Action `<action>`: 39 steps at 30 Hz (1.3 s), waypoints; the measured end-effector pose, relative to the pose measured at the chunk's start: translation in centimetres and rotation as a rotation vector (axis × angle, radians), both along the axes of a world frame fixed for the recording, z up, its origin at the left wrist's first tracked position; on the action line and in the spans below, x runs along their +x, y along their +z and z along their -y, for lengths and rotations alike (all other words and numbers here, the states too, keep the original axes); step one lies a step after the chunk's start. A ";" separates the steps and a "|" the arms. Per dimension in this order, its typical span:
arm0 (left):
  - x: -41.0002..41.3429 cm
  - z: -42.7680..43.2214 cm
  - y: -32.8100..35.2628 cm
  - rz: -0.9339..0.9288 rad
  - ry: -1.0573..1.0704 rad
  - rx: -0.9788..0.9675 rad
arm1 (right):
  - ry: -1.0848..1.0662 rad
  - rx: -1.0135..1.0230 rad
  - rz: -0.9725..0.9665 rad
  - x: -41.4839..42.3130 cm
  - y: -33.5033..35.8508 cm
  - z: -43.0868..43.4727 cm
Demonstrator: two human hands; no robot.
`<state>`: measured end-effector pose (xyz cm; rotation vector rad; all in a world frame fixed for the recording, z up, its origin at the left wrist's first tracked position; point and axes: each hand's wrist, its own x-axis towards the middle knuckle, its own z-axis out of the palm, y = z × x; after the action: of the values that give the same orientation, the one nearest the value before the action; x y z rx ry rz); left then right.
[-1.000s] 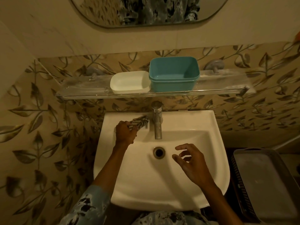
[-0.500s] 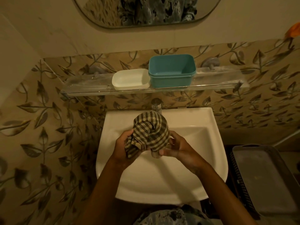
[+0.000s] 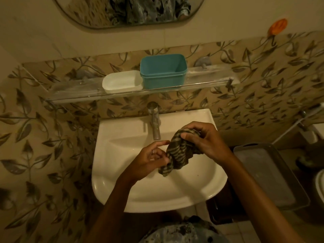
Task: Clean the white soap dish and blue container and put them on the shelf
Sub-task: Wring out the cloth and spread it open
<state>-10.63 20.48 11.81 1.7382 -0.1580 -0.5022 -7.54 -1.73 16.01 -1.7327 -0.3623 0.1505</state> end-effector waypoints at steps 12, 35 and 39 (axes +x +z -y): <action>0.1 8.3 3.2 0.423 0.372 0.110 | -0.140 0.123 -0.349 1.3 5.2 2.4; 5.6 16.7 3.6 0.484 0.061 0.210 | -0.610 -0.112 -0.331 -1.9 0.6 16.7; 6.4 21.6 3.8 0.496 -0.073 0.221 | -0.620 -0.360 -0.059 -2.9 -0.9 21.6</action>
<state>-4.20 -1.10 15.57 2.0557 -0.5353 -0.1337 -10.47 -23.36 15.07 -2.1102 0.2709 -0.1954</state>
